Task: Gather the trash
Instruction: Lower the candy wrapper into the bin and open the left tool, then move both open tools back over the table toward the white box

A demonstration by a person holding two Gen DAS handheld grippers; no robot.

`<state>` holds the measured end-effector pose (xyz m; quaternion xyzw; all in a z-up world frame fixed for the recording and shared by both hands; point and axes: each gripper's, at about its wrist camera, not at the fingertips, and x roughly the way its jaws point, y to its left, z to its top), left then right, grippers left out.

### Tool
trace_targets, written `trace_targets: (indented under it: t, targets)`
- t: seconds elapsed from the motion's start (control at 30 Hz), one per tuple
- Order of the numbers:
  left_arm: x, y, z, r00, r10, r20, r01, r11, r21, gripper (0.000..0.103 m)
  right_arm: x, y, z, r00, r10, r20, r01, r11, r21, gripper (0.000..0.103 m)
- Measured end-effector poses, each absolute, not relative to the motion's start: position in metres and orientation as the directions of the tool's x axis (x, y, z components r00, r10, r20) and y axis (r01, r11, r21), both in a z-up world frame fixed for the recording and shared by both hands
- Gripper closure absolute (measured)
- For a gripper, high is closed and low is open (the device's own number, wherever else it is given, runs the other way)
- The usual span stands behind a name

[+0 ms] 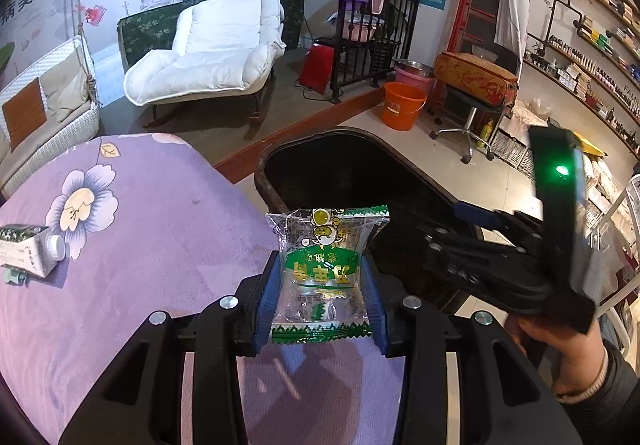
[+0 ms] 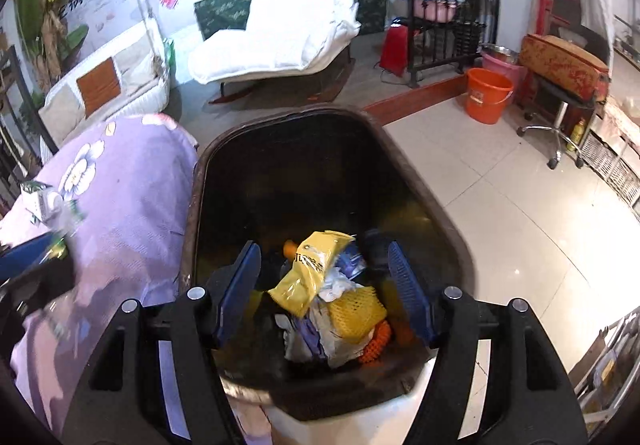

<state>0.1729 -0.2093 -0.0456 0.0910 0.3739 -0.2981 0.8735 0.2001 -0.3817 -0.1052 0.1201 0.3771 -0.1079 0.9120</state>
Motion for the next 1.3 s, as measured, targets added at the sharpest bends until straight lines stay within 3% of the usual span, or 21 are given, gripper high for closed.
trace_targets:
  t: [0.7,0.77,0.87,1.3]
  targets:
    - [0.201,-0.293,-0.067,0.437,-0.464,-0.771,0.672,0.738,-0.064,0.064,0.107,-0.44,-0.086,0.702,-0.22,-0.678,0.45,0.875,0.182,0.028]
    - [0.203,-0.301,-0.069,0.429,-0.462,-0.776,0.683,0.729,-0.056,0.054,0.104,-0.445,-0.087,0.698,-0.225,-0.68,0.463,0.866,0.188,0.027]
    - [0.205,-0.31,-0.072,0.435,-0.457,-0.776,0.694,0.719,-0.035,0.026,0.102,-0.45,-0.09,0.691,-0.229,-0.686,0.475,0.859,0.192,0.025]
    - [0.194,-0.299,-0.062,0.455,-0.476,-0.753,0.693,0.72,-0.036,0.017,0.099,-0.455,-0.096,0.681,-0.22,-0.699,0.498,0.838,0.222,0.022]
